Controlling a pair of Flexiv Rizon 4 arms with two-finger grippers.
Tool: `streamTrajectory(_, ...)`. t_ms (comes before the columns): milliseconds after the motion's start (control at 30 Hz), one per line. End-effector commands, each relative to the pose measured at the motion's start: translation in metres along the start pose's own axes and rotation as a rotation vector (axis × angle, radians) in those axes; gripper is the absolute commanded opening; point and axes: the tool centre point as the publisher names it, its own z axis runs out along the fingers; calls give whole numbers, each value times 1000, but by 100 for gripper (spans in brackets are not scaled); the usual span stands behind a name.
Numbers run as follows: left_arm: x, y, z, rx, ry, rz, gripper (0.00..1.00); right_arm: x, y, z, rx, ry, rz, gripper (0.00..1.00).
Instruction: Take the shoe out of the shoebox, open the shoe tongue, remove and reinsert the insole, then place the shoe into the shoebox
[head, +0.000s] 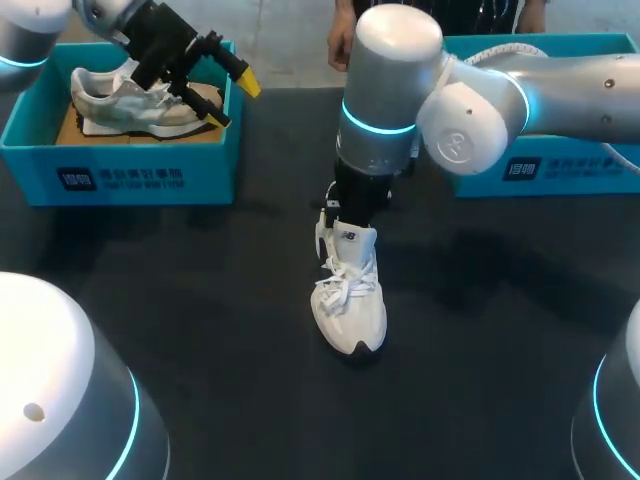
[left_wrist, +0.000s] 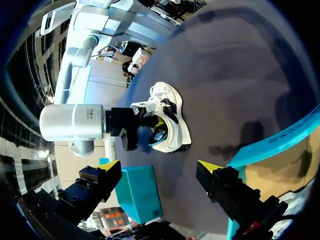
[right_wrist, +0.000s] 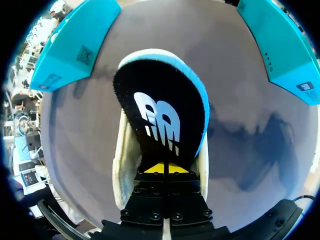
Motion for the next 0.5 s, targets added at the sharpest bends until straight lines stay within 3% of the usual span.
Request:
streamTrajectory(33, 0, 0, -1, 2, 3, 1, 100, 4, 5, 14, 8, -5, -7, 0)
streamTrajectory(300, 0, 0, -1, 2, 3, 1, 100, 4, 5, 23, 26, -3, -12, 0)
streamTrajectory(500, 0, 0, -1, 2, 3, 1, 100, 9, 1, -4, -16, -58, -15, 0)
